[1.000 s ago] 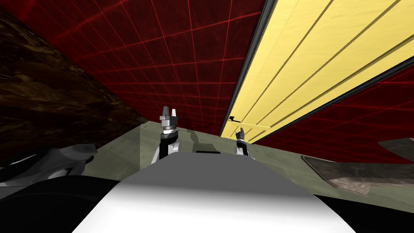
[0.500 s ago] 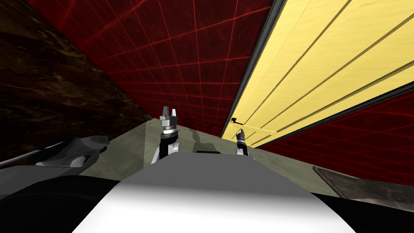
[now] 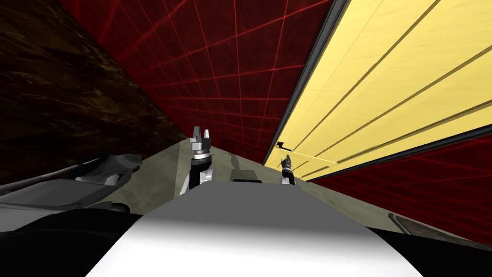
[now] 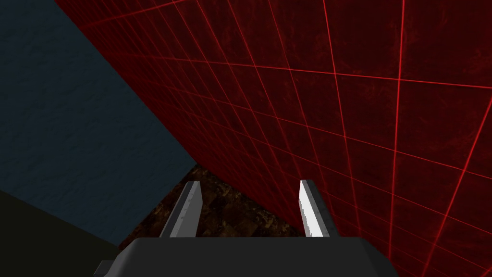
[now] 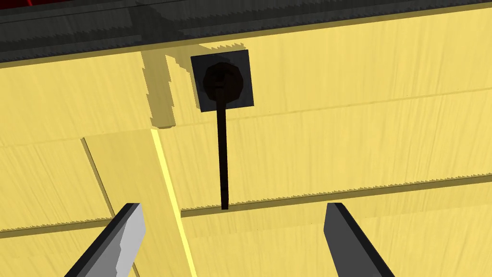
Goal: Pull the door open
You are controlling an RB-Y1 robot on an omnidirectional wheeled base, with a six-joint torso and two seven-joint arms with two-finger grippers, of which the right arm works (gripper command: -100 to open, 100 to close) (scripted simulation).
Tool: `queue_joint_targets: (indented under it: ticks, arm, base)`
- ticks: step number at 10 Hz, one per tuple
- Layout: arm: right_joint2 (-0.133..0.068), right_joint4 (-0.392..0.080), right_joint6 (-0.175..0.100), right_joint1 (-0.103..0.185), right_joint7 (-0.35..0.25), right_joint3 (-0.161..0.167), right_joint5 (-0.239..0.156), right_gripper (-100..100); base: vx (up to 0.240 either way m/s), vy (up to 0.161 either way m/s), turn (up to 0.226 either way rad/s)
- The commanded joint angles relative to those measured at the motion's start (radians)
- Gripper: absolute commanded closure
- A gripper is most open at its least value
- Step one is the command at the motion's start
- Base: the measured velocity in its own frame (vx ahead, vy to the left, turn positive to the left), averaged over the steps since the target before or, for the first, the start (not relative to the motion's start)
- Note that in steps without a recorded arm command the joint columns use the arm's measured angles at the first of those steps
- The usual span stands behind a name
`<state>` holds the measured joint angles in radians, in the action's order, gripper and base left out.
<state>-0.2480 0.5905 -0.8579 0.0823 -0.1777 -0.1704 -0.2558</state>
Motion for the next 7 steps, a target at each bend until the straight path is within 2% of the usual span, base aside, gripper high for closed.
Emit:
queue_joint_targets:
  ticks: [1,3,5,7]
  arm:
    - [-0.004,-0.032,-0.008,0.011,-0.002,-0.002,-0.003,-100]
    - [-0.009,-0.075,-0.018,0.025,-0.003,-0.004,-0.008,-100]
    - [-0.009,-0.065,-0.016,0.021,-0.003,-0.006,-0.009,-100]
    - [-0.011,-0.068,-0.019,0.019,-0.004,-0.009,-0.011,-100]
  base:
    - [0.016,-0.043,0.094]
    - [0.014,-0.051,0.128]
    - [0.041,-0.029,0.026]
    - [0.165,-0.068,0.032]
